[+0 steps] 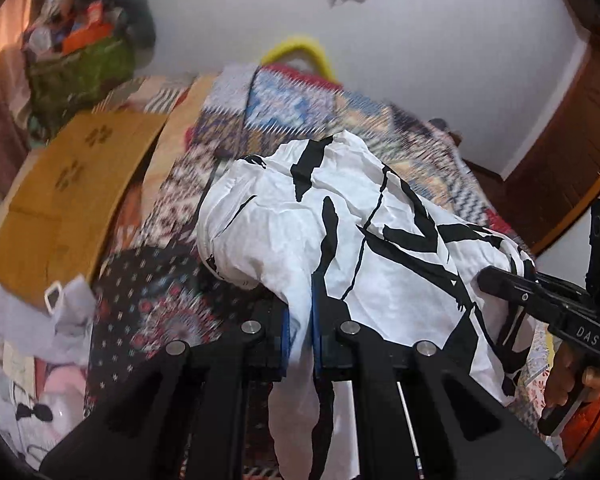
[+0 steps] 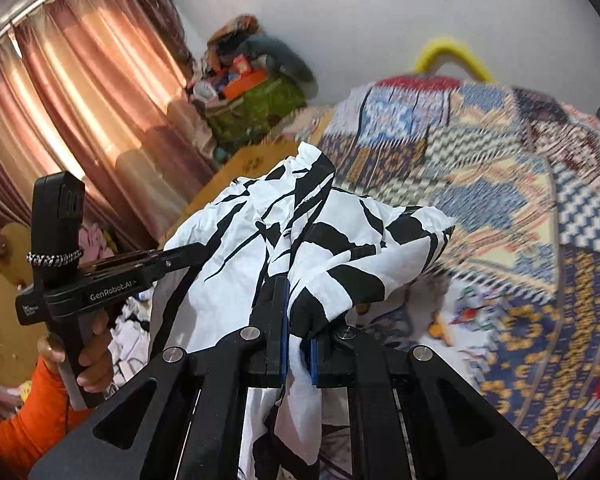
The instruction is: Fold small clothes
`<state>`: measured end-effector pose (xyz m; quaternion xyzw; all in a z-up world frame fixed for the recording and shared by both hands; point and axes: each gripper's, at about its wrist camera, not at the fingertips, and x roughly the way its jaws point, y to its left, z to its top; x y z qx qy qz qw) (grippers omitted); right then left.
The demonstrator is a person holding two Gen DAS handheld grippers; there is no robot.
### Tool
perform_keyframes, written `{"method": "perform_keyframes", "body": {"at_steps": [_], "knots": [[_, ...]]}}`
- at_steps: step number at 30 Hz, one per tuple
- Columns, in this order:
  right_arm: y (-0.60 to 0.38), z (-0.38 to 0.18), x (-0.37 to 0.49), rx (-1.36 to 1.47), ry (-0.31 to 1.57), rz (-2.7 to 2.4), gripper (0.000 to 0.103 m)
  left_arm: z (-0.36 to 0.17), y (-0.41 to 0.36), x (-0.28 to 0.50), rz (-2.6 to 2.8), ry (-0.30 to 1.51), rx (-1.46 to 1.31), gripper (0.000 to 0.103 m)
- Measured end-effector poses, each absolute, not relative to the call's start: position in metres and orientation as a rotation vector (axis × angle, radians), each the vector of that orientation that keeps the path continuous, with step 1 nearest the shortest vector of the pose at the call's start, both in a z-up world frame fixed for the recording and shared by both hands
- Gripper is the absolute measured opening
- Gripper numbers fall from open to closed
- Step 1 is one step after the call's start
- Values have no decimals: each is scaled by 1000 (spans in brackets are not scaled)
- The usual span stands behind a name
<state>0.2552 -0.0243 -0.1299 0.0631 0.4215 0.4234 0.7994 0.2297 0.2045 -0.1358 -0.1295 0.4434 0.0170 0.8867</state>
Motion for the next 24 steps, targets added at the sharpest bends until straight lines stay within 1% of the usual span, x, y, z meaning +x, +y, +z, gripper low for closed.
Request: {"method": "perform_keyframes", "body": {"at_steps": [8, 11, 13, 16, 17, 18, 19, 20, 21, 24], "knots": [[15, -182, 264, 61, 1042, 873, 7, -207, 244, 240, 78, 1074, -351, 9], [20, -192, 265, 37, 1065, 844, 11, -223, 248, 238, 74, 1098, -382, 10], [18, -197, 265, 16, 1074, 824, 11, -231, 250, 236, 69, 1105, -392, 11], [13, -205, 265, -8, 1106, 794, 14, -240, 249, 232, 75, 1120, -378, 20], [12, -206, 264, -15, 1118, 787, 16, -242, 248, 229, 80, 1122, -365, 27], [10, -207, 261, -20, 1129, 785, 23, -244, 247, 225, 85, 1123, -357, 36], [7, -208, 259, -26, 1137, 785, 31, -244, 245, 222, 86, 1124, -352, 40], [5, -208, 256, -31, 1142, 785, 34, -245, 244, 218, 87, 1123, -348, 45], [3, -207, 251, -41, 1142, 791, 38, -246, 243, 214, 84, 1124, -346, 46], [-1, -205, 236, -90, 1123, 799, 39, -249, 239, 199, 83, 1133, -336, 48]]}}
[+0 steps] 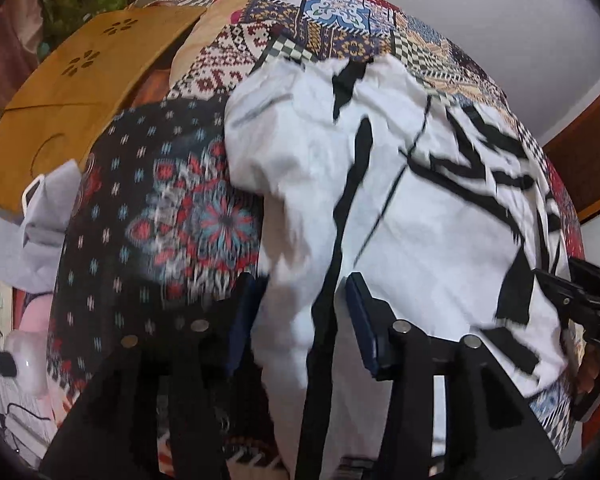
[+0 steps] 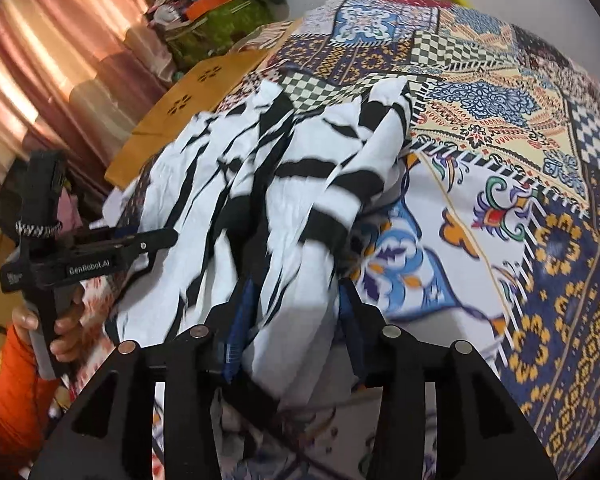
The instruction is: Fold small clothes
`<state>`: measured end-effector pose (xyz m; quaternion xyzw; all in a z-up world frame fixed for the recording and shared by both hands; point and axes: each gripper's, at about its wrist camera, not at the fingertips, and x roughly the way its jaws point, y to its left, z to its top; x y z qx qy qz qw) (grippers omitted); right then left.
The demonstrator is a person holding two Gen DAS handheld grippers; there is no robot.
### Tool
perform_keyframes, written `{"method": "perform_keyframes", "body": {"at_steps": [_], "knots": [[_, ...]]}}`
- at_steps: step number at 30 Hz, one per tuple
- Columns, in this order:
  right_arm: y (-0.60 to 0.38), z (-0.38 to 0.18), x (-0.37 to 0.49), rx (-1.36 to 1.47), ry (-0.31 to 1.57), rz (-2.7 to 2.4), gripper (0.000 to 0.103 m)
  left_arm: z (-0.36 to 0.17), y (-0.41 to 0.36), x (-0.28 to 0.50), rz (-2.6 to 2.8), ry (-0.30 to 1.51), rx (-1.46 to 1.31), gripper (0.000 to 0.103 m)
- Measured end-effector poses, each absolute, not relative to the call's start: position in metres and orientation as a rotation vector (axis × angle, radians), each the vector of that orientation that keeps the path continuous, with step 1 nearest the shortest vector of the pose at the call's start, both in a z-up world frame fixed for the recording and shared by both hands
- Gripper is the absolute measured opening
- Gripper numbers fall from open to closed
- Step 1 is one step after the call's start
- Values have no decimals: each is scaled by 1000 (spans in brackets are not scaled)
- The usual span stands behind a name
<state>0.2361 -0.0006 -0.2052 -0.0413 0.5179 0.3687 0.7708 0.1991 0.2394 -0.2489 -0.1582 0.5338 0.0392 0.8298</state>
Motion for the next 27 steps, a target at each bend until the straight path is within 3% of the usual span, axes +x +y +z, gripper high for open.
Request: {"method": "perform_keyframes", "body": {"at_steps": [14, 20, 27], "knots": [[-32, -170, 185, -130, 1000, 782, 42, -229, 210, 135, 115, 1150, -220, 51], [-41, -113, 159, -113, 809, 788, 42, -155, 188, 110, 146, 964, -148, 51], [-59, -33, 119, -28, 541, 813, 42, -36, 148, 60, 134, 618, -90, 51]]}}
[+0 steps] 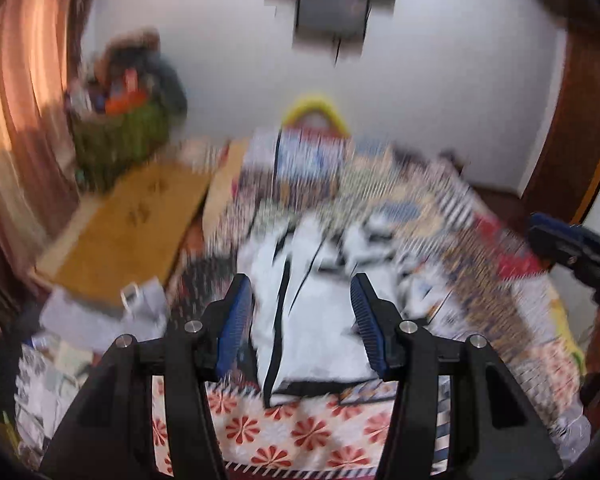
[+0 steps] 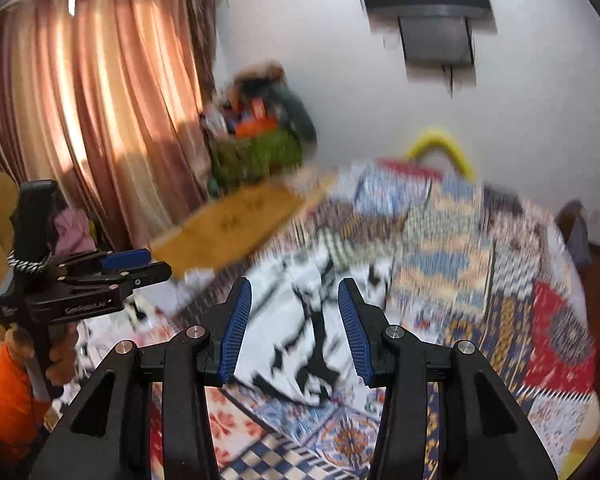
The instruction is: Fold small clothes
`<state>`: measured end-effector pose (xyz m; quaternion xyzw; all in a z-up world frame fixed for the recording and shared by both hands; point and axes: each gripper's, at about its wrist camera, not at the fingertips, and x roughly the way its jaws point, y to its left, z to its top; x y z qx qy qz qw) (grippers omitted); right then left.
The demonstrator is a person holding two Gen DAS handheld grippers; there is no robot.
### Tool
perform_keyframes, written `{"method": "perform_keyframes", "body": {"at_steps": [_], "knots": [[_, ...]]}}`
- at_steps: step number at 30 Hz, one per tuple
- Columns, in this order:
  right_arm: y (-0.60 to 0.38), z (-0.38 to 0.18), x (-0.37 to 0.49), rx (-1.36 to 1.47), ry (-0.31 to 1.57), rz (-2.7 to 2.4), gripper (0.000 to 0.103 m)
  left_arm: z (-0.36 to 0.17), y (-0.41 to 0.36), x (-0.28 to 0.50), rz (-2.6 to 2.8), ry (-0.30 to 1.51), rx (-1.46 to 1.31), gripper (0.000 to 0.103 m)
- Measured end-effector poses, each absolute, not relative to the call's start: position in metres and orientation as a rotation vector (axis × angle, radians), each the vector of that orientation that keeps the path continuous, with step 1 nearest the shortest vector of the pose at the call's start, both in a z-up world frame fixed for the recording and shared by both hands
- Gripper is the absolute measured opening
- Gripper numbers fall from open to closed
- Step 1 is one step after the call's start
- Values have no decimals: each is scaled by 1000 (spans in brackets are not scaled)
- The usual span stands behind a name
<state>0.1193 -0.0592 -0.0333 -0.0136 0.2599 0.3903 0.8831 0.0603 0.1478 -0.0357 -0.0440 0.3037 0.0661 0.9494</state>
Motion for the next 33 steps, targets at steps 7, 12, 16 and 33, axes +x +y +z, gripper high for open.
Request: {"method": "perform_keyframes", "body": {"at_steps": [7, 12, 16, 33], "knots": [[-75, 18, 70, 31, 321, 825, 42, 34, 111, 0, 107, 351, -37, 51], [-76, 27, 38, 22, 246, 816, 42, 47, 94, -34, 131, 254, -13, 52], [-77, 23, 25, 33, 244, 795, 44, 47, 91, -49, 143, 232, -28, 68], [-84, 15, 14, 25, 238, 683, 102, 37, 87, -62, 158, 231, -44, 102]]}}
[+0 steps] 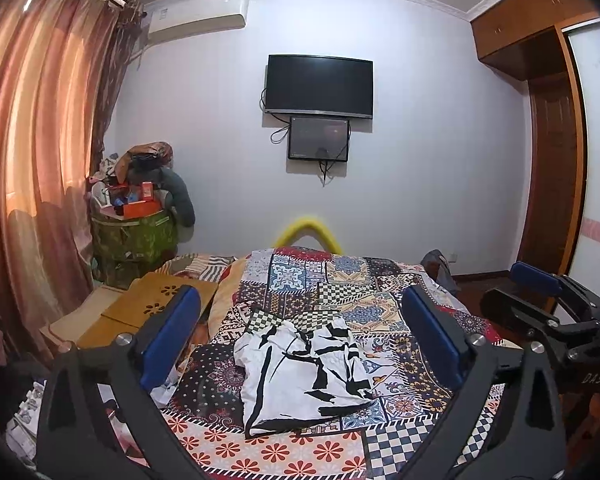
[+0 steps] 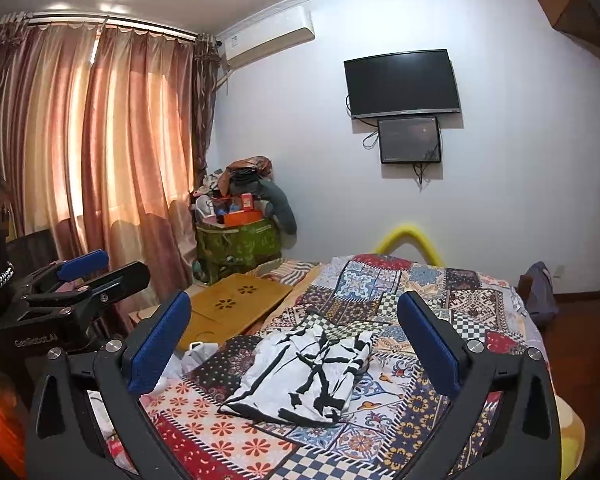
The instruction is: Fold small clothes
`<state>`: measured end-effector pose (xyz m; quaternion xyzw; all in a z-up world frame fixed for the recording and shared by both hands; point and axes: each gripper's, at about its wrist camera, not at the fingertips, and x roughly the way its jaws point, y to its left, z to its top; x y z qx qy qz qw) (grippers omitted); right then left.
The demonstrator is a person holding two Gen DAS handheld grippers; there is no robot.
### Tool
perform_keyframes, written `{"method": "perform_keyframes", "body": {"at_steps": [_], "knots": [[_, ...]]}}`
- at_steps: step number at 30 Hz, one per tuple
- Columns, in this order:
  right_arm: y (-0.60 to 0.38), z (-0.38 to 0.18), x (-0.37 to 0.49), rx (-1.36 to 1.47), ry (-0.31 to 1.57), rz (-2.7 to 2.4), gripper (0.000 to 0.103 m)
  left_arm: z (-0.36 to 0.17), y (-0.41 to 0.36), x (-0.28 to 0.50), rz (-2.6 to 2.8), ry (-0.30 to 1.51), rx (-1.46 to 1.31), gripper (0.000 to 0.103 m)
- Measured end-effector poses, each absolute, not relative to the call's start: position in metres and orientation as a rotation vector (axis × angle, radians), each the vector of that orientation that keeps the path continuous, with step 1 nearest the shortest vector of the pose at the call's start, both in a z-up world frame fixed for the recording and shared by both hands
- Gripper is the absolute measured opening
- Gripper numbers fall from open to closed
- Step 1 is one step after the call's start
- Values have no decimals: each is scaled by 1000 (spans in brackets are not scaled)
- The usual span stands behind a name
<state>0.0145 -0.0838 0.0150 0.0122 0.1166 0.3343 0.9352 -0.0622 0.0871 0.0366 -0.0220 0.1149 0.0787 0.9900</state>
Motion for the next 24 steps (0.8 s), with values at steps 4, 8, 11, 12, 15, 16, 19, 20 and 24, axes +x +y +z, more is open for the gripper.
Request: {"method": "perform_keyframes", "body": {"at_steps": [4, 8, 11, 12, 15, 16, 19, 20, 24], "knots": [[-84, 15, 15, 27, 244, 683, 102, 37, 85, -62, 154, 227, -47, 102], [-84, 15, 15, 27, 248, 683, 102, 36, 84, -60, 155, 229, -50, 103], [-85, 15, 15, 31, 251, 682, 102, 36, 83, -60, 154, 230, -48, 103], [-85, 15, 15, 31, 252, 681, 102, 36, 83, -60, 155, 230, -48, 103], [-85, 15, 14, 31, 254, 679, 102, 36, 83, -60, 155, 231, -49, 103], [-85, 15, 14, 31, 255, 679, 102, 36, 83, -60, 155, 231, -50, 103], [-85, 16, 14, 31, 255, 679, 102, 35, 83, -59, 153, 232, -51, 103], [-84, 15, 14, 31, 255, 680, 102, 34, 83, -60, 153, 232, -51, 103], [-84, 16, 15, 27, 260, 678, 102, 34, 82, -58, 156, 231, -47, 103]]}}
